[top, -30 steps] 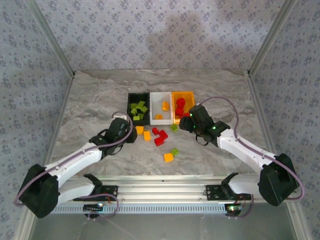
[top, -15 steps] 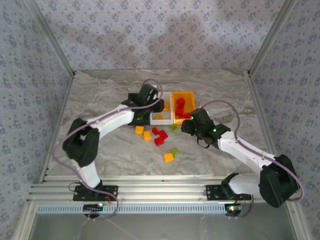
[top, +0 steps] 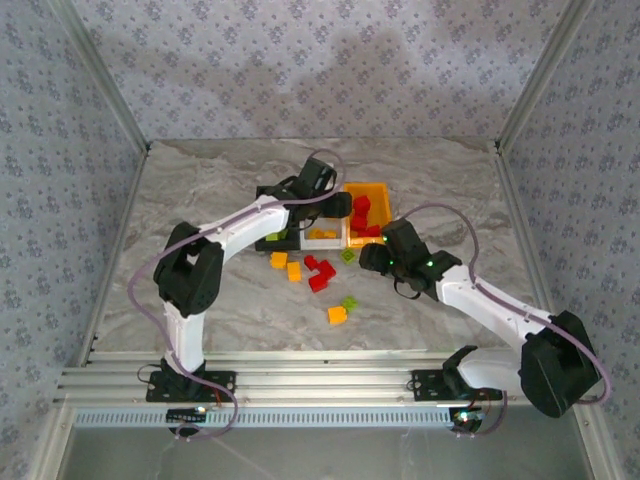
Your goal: Sort the legos into containers by color
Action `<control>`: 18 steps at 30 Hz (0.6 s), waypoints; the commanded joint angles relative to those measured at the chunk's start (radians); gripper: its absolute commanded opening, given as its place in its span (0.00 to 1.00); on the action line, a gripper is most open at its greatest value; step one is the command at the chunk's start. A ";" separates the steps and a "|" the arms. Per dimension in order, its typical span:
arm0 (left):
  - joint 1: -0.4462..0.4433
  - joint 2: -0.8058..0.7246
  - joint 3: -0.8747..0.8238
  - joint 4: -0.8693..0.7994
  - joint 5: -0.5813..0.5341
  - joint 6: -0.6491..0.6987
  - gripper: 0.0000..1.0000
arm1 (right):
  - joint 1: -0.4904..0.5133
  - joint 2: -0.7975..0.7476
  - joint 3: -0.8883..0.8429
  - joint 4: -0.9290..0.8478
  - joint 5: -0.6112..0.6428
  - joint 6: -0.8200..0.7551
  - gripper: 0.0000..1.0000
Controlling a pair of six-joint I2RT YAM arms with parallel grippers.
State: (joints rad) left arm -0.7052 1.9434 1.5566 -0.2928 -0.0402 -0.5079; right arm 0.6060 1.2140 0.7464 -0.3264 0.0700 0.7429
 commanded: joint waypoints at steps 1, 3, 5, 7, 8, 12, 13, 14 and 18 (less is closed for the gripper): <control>-0.034 -0.178 -0.057 0.029 0.011 0.001 0.83 | 0.029 0.045 0.005 0.018 -0.054 -0.035 0.68; -0.054 -0.272 -0.142 0.066 0.017 -0.008 0.99 | 0.062 0.077 0.011 0.036 -0.062 -0.051 0.68; -0.072 -0.362 -0.225 0.095 0.015 -0.014 1.00 | 0.104 0.112 0.025 0.050 -0.062 -0.067 0.69; -0.094 -0.462 -0.325 0.107 -0.013 -0.022 0.99 | 0.144 0.159 0.052 0.054 -0.058 -0.078 0.69; -0.102 -0.517 -0.379 0.109 -0.036 -0.029 0.99 | 0.167 0.184 0.068 0.058 -0.058 -0.083 0.69; -0.110 -0.761 -0.626 0.100 -0.149 -0.078 1.00 | 0.246 0.280 0.123 0.081 -0.053 -0.081 0.68; -0.111 -0.815 -0.675 0.088 -0.172 -0.088 1.00 | 0.259 0.301 0.135 0.081 -0.049 -0.079 0.68; -0.111 -0.872 -0.724 0.065 -0.197 -0.102 1.00 | 0.274 0.325 0.148 0.081 -0.044 -0.076 0.69; -0.110 -1.070 -0.879 -0.029 -0.254 -0.168 1.00 | 0.304 0.399 0.189 0.080 -0.025 -0.071 0.69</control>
State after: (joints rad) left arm -0.8185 0.9680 0.7418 -0.2455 -0.2111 -0.6121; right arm 0.8967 1.5730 0.8967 -0.2428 0.0196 0.6834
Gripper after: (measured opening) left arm 0.997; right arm 0.686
